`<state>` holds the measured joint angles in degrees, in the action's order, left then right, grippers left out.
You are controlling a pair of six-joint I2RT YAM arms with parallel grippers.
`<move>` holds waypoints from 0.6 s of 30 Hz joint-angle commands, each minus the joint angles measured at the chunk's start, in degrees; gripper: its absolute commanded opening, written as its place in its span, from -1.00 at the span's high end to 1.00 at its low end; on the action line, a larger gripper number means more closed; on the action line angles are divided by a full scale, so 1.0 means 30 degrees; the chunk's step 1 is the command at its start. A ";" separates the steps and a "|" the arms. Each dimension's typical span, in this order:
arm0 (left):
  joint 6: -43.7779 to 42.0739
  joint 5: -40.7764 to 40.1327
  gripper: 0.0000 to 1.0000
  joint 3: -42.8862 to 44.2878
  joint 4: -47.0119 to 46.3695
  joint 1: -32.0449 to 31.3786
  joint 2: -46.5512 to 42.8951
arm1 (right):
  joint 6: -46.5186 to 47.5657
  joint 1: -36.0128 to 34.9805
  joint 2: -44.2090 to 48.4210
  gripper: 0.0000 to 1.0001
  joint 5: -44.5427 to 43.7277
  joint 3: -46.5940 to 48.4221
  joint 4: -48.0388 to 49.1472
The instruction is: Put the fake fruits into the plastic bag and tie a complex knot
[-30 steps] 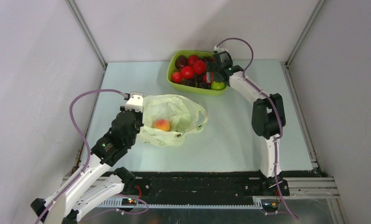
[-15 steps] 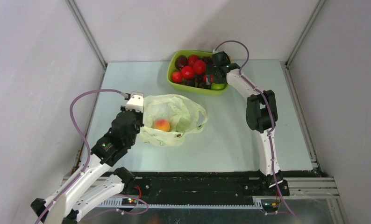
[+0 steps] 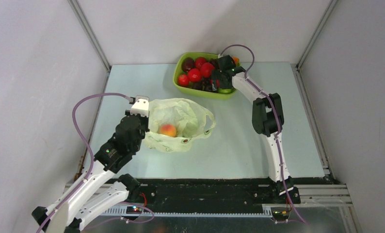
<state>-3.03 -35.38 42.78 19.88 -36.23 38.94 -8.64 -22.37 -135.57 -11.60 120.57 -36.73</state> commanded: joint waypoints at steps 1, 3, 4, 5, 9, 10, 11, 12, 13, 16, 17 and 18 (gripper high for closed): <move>0.0189 0.0088 1.00 0.0973 -0.0306 0.0093 -0.0241 | 0.0303 -0.0273 -0.0707 -0.89 -0.0342 0.0747 -0.0682; 0.0181 0.0075 1.00 0.0973 -0.0302 0.0108 -0.0284 | 0.0226 -0.0314 -0.0838 -0.89 -0.0276 0.0827 -0.0699; 0.0187 0.0052 1.00 0.0958 -0.0300 0.0101 -0.0306 | 0.0192 -0.0325 -0.0903 -0.88 -0.0286 0.0840 -0.0702; 0.0188 0.0048 1.00 0.0965 -0.0321 0.0095 -0.0329 | 0.0129 -0.0319 -0.0941 -0.87 -0.0373 0.0858 -0.0705; 0.0184 0.0014 1.00 0.0973 -0.0305 0.0094 -0.0430 | 0.0106 -0.0258 -0.0875 -0.68 -0.0538 0.0839 -0.0739; 0.0188 0.0014 1.00 0.0980 -0.0287 0.0094 -0.0474 | 0.0131 -0.0253 -0.0812 -0.64 -0.0578 0.0832 -0.0743; 0.0188 0.0014 1.00 0.0976 -0.0281 0.0108 -0.0501 | 0.0158 -0.0249 -0.0654 -0.55 -0.0666 0.0768 -0.0725; 0.0189 0.0036 1.00 0.0974 -0.0289 0.0101 -0.0521 | 0.0172 -0.0249 -0.0584 -0.51 -0.0700 0.0708 -0.0630; 0.0189 0.0042 1.00 0.0959 -0.0318 0.0110 -0.0510 | 0.0168 -0.0248 -0.0385 -0.40 -0.0748 0.0590 -0.0580; 0.0180 0.0042 1.00 0.0972 -0.0277 0.0105 -0.0577 | 0.0205 -0.0265 0.0226 -0.15 -0.0790 0.0162 -0.0152; 0.0186 0.0029 1.00 0.0973 -0.0287 0.0114 -0.0599 | 0.0195 -0.0256 0.0369 -0.13 -0.0792 -0.0005 -0.0019; 0.0173 0.0022 1.00 0.0973 -0.0288 0.0099 -0.0622 | 0.0232 -0.0287 0.0747 -0.11 -0.0807 -0.0364 0.0345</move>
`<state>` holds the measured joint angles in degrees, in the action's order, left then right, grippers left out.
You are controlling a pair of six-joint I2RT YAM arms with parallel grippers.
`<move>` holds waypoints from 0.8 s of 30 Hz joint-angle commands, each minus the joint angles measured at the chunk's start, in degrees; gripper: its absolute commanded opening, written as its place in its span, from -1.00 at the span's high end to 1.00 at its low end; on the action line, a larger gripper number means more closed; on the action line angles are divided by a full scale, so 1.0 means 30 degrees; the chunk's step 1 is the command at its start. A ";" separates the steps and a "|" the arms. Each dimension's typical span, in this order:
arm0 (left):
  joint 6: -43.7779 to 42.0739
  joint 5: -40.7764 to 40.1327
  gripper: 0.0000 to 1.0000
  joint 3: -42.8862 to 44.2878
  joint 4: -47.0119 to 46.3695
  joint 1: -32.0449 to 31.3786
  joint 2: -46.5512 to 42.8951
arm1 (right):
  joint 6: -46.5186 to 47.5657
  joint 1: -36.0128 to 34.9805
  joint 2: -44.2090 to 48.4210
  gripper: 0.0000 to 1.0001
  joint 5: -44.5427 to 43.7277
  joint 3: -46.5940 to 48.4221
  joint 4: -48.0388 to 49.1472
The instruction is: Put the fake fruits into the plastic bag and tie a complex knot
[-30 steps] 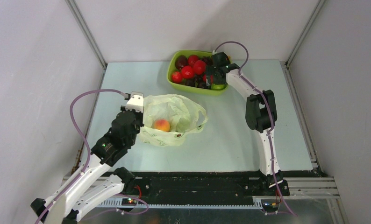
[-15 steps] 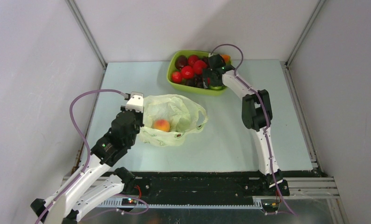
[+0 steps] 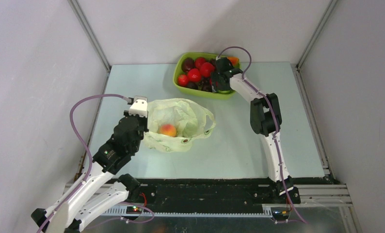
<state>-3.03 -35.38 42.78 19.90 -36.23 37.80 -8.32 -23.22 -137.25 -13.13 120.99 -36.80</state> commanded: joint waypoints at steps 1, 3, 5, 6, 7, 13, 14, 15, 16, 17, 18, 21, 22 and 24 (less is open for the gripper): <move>0.0185 0.0016 1.00 0.0973 -0.0286 0.0096 -0.0261 | 0.0129 -0.0032 0.1468 -0.10 -0.0305 -0.0699 0.0743; 0.0174 -0.0033 1.00 0.0973 -0.0281 0.0098 -0.0295 | 0.0120 -0.0047 0.1983 -0.08 -0.0312 -0.1208 0.1179; 0.0187 -0.0043 1.00 0.0969 -0.0277 0.0094 -0.0343 | 0.0108 -0.0084 0.2435 -0.05 -0.0334 -0.1495 0.1457; 0.0188 -0.0029 1.00 0.0971 -0.0276 0.0094 -0.0366 | 0.0129 -0.0068 0.2673 -0.03 -0.0428 -0.1588 0.1515; 0.0189 -0.0022 1.00 0.0972 -0.0291 0.0094 -0.0375 | 0.0176 -0.0041 0.2796 -0.02 -0.0487 -0.1594 0.1646; 0.0189 0.0056 1.00 0.0973 -0.0299 0.0095 -0.0423 | 0.0703 0.0181 0.4137 -0.01 -0.0709 -0.1775 0.2247; 0.0189 0.0069 1.00 0.0958 -0.0302 0.0116 -0.0416 | 0.0712 0.0196 0.4348 -0.01 -0.0716 -0.1877 0.2334; 0.0189 0.0071 1.00 0.0969 -0.0305 0.0099 -0.0414 | 0.0748 0.0208 0.4843 -0.01 -0.0684 -0.2203 0.2561; 0.0174 0.0073 1.00 0.0971 -0.0305 0.0111 -0.0450 | 0.0764 0.0210 0.5140 -0.01 -0.0616 -0.2443 0.2726; 0.0181 0.0073 1.00 0.0972 -0.0298 0.0121 -0.0461 | 0.0747 0.0211 0.5715 -0.01 -0.0440 -0.3033 0.3135; 0.0187 0.0073 1.00 0.0972 -0.0302 0.0107 -0.0469 | 0.0705 0.0211 0.6045 -0.01 -0.0303 -0.3371 0.3335; 0.0189 0.0079 1.00 0.0958 -0.0286 0.0103 -0.0473 | 0.0333 0.0197 0.7852 -0.01 0.0819 -0.5357 0.4582; 0.0174 0.0045 1.00 0.0954 -0.0310 0.0098 -0.0494 | 0.0219 0.0201 0.8241 -0.01 0.1147 -0.5851 0.5144; 0.0202 0.0070 1.00 0.0948 -0.0313 0.0098 -0.0533 | -0.0176 0.0196 0.9480 -0.01 0.2166 -0.7287 0.5981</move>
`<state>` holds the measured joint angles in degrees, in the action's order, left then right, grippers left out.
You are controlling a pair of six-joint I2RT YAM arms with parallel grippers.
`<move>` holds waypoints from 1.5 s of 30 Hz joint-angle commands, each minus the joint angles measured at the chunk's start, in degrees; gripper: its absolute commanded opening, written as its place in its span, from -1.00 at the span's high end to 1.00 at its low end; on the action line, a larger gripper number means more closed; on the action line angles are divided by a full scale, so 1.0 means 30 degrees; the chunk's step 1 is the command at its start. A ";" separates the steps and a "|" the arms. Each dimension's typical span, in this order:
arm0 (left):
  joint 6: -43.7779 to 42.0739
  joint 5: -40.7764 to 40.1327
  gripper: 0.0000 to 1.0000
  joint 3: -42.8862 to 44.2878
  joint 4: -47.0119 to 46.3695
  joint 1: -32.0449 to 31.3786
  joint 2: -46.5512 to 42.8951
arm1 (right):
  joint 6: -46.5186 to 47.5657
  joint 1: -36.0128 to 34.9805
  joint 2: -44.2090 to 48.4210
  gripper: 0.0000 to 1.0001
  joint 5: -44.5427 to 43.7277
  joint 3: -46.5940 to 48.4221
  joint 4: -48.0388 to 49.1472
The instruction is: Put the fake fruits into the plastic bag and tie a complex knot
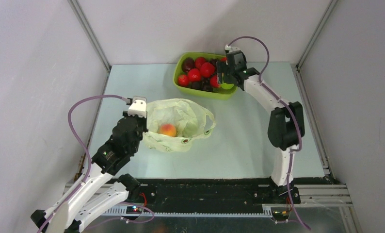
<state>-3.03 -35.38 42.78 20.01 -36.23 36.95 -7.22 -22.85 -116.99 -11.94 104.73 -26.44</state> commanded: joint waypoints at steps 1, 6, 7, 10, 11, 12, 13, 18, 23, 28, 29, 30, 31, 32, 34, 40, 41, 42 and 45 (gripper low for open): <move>0.0210 0.0153 1.00 0.0917 -0.0410 0.0102 -0.0320 | -0.0834 0.0051 0.3613 -0.01 0.2485 -0.2867 0.2784; 0.0210 0.0458 1.00 0.0783 -0.0606 0.0093 -0.0513 | -0.1895 -0.0335 0.6982 -0.01 0.5499 -0.6551 0.4831; 0.0216 0.0506 1.00 0.0790 -0.0606 0.0101 -0.0452 | -0.1985 -0.0431 0.7359 -0.01 0.6280 -0.6917 0.5020; 0.0240 0.0604 1.00 0.0875 -0.0518 0.0094 -0.0308 | -0.2371 -0.1327 0.9012 -0.01 0.7736 -0.8462 0.5773; 0.0282 0.0674 1.00 0.0880 -0.0518 0.0086 -0.0240 | -0.2457 -0.1863 0.9239 -0.01 0.7953 -0.8722 0.5901; 0.0294 0.0725 1.00 0.0884 -0.0510 0.0090 -0.0228 | -0.2595 -0.2147 0.9643 -0.01 0.8248 -0.9085 0.6187; 0.0347 0.0800 1.00 0.0884 -0.0514 0.0093 -0.0183 | -0.2642 -0.2829 0.9788 -0.01 0.8371 -0.9268 0.6342; 0.0447 0.1026 1.00 0.0914 -0.0494 0.0094 -0.0055 | -0.2940 -0.5331 0.9699 -0.01 0.9015 -0.9652 0.7514; 0.0457 0.1010 1.00 0.0888 -0.0493 0.0101 -0.0027 | -0.3742 -0.7542 0.8135 -0.01 0.9387 -0.9650 0.9466; 0.0480 0.1007 1.00 0.0856 -0.0519 0.0094 -0.0038 | -0.4618 -0.9071 0.6700 0.00 0.9507 -0.9586 1.1027; 0.0481 0.1068 1.00 0.0856 -0.0525 0.0094 -0.0025 | -0.4856 -0.9238 0.6232 0.01 0.9582 -0.9426 1.1277; 0.0481 0.1083 1.00 0.0856 -0.0521 0.0094 0.0022 | -0.4945 -0.9568 0.6003 0.01 0.9623 -0.9350 1.1450; 0.0482 0.1131 1.00 0.0856 -0.0533 0.0094 0.0020 | -0.5055 -0.9750 0.5604 0.02 0.9677 -0.9191 1.1537; 0.0496 0.1144 1.00 0.0856 -0.0540 0.0094 0.0047 | -0.5088 -1.0084 0.5219 0.02 0.9686 -0.9130 1.1676; 0.0509 0.1196 1.00 0.0856 -0.0528 0.0094 0.0054 | -0.5103 -1.0566 0.4624 0.02 0.9715 -0.8865 1.1774; 0.0540 0.1259 1.00 0.0877 -0.0538 0.0103 0.0048 | -0.5059 -1.1435 0.2715 0.01 0.9529 -0.7570 1.1581; 0.0540 0.1263 1.00 0.0866 -0.0523 0.0096 0.0025 | -0.5002 -1.1575 0.2487 0.01 0.9433 -0.7441 1.1486; 0.0540 0.1254 1.00 0.0880 -0.0520 0.0095 0.0021 | -0.4865 -1.1661 0.2125 0.00 0.9344 -0.7124 1.1253; 0.0539 0.1232 1.00 0.0885 -0.0499 0.0116 0.0003 | -0.4659 -1.1909 0.1539 -0.02 0.8955 -0.6738 1.0979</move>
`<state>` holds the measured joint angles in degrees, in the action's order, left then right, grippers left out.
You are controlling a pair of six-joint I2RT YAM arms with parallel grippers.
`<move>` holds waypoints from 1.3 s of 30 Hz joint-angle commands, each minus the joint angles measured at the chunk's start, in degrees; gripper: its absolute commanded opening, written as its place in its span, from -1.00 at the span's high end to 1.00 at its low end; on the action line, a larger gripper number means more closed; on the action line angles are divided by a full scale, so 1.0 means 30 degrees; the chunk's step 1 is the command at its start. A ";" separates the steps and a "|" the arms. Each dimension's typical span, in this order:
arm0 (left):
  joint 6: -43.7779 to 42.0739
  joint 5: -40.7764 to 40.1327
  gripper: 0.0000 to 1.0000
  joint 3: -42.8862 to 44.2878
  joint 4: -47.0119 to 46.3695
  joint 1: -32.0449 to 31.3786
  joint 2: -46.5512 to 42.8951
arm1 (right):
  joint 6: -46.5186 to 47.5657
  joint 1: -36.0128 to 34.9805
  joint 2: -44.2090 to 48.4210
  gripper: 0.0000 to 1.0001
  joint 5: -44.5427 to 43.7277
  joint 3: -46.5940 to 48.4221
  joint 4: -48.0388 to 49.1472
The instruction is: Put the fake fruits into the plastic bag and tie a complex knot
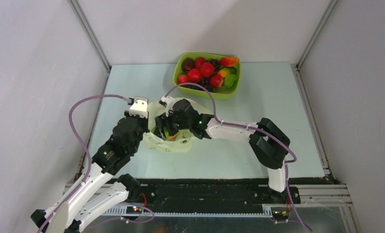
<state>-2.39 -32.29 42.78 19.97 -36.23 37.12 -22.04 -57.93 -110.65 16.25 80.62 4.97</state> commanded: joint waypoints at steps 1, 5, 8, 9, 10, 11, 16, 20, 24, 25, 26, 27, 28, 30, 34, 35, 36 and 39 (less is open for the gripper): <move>0.0329 0.0193 1.00 0.0885 -0.0491 0.0105 -0.0048 | 0.0315 -0.0223 -0.0811 -0.03 -0.0519 0.1425 0.0503; 0.0298 0.0161 1.00 0.0885 -0.0489 0.0093 -0.0191 | 0.0362 -0.0248 -0.1331 -0.20 -0.0466 0.1762 0.0189; 0.0274 0.0172 1.00 0.0863 -0.0475 0.0094 -0.0263 | 0.0572 -0.0354 -0.1399 -0.42 -0.0392 0.1857 0.0021; 0.0258 0.0184 1.00 0.0856 -0.0474 0.0101 -0.0272 | 0.0739 -0.0380 -0.1403 -0.54 -0.0440 0.1923 -0.0042; 0.0260 0.0201 1.00 0.0856 -0.0474 0.0097 -0.0273 | 0.0821 -0.0422 -0.1428 -0.60 -0.0468 0.1968 -0.0140; 0.0275 0.0228 1.00 0.0870 -0.0488 0.0094 -0.0260 | 0.0918 -0.0476 -0.1447 -0.70 -0.0488 0.2039 -0.0181; 0.0271 0.0249 1.00 0.0885 -0.0460 0.0095 -0.0240 | 0.1184 -0.0521 -0.1488 -0.88 -0.0538 0.2072 -0.0293; 0.0267 0.0247 1.00 0.0885 -0.0447 0.0108 -0.0273 | 0.1476 -0.0551 -0.1376 -0.91 -0.0697 0.2072 -0.0457; 0.0256 0.0236 1.00 0.0881 -0.0477 0.0108 -0.0275 | 0.1521 -0.0611 -0.1209 -0.90 -0.0948 0.1982 -0.0457; 0.0267 0.0227 1.00 0.0883 -0.0475 0.0101 -0.0260 | 0.1519 -0.0596 -0.1109 -0.90 -0.1000 0.1939 -0.0420; 0.0283 0.0220 1.00 0.0884 -0.0452 0.0095 -0.0293 | 0.1503 -0.0608 -0.1068 -0.90 -0.1031 0.1856 -0.0394; 0.0274 0.0190 1.00 0.0885 -0.0448 0.0094 -0.0314 | 0.1470 -0.0595 -0.0942 -0.89 -0.1071 0.1747 -0.0302; 0.0257 0.0174 1.00 0.0863 -0.0467 0.0101 -0.0321 | 0.1450 -0.0585 -0.0838 -0.89 -0.1152 0.1690 -0.0271; 0.0266 0.0161 1.00 0.0853 -0.0480 0.0094 -0.0332 | 0.1454 -0.0568 -0.0498 -0.89 -0.1313 0.1453 -0.0166; 0.0312 -0.0093 1.00 0.0881 -0.0448 0.0101 -0.0360 | 0.1679 -0.0624 0.0866 -0.89 -0.2405 0.0631 0.0002; 0.0321 -0.0219 1.00 0.0877 -0.0445 0.0097 -0.0361 | 0.1807 -0.0662 0.1165 -0.88 -0.2987 0.0042 0.0066; 0.0320 -0.0279 1.00 0.0881 -0.0416 0.0094 -0.0363 | 0.1882 -0.0697 0.1836 -0.88 -0.3235 -0.0247 0.0150; 0.0354 -0.0454 1.00 0.0885 -0.0396 0.0095 -0.0363 | 0.2242 -0.0727 0.3221 -0.89 -0.4384 -0.1647 0.0261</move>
<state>-2.39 -32.49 42.78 19.99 -36.23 36.56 -17.58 -59.64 -109.16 8.73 78.94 3.27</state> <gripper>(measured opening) 0.008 0.944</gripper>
